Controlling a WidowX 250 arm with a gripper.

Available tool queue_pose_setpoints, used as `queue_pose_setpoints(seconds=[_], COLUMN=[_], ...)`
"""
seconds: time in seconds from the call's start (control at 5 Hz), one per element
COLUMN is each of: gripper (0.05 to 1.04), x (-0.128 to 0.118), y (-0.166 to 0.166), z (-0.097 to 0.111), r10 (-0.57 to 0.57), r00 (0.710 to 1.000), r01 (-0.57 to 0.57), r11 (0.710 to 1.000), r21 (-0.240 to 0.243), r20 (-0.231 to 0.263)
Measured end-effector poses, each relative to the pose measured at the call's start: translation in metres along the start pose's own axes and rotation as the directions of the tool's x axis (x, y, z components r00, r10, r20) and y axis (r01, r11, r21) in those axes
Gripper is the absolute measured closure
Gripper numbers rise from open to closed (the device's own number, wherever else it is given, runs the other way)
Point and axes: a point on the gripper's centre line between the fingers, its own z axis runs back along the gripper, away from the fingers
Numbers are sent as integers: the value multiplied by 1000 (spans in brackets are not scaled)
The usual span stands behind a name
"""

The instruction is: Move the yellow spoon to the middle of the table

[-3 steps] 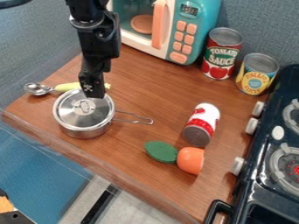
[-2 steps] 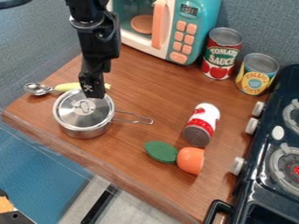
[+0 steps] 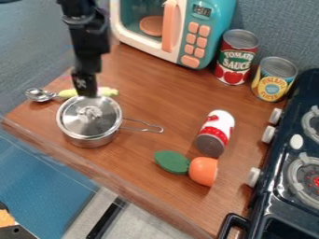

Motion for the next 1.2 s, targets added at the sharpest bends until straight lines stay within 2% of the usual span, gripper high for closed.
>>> queue_pose_setpoints(seconds=[0.2,0.4,0.6,0.8,1.0,1.2], gripper=[83,83,83,83,83,83], x=[-13,-34,-44,-50,-51,-48], y=[21,37,42,44,48,49], z=[-4,-15,-26,-45,-54,-57], r10=[51,74,47,22,17,15], r00=[999,996,994,993,997,998], r01=[-51,-74,-47,-28,-24,-20], r11=[999,997,999,998,996,997], r21=[0,-1,-4,-54,-87,-81], r20=[-17,-58,-96,-116,-80,-59])
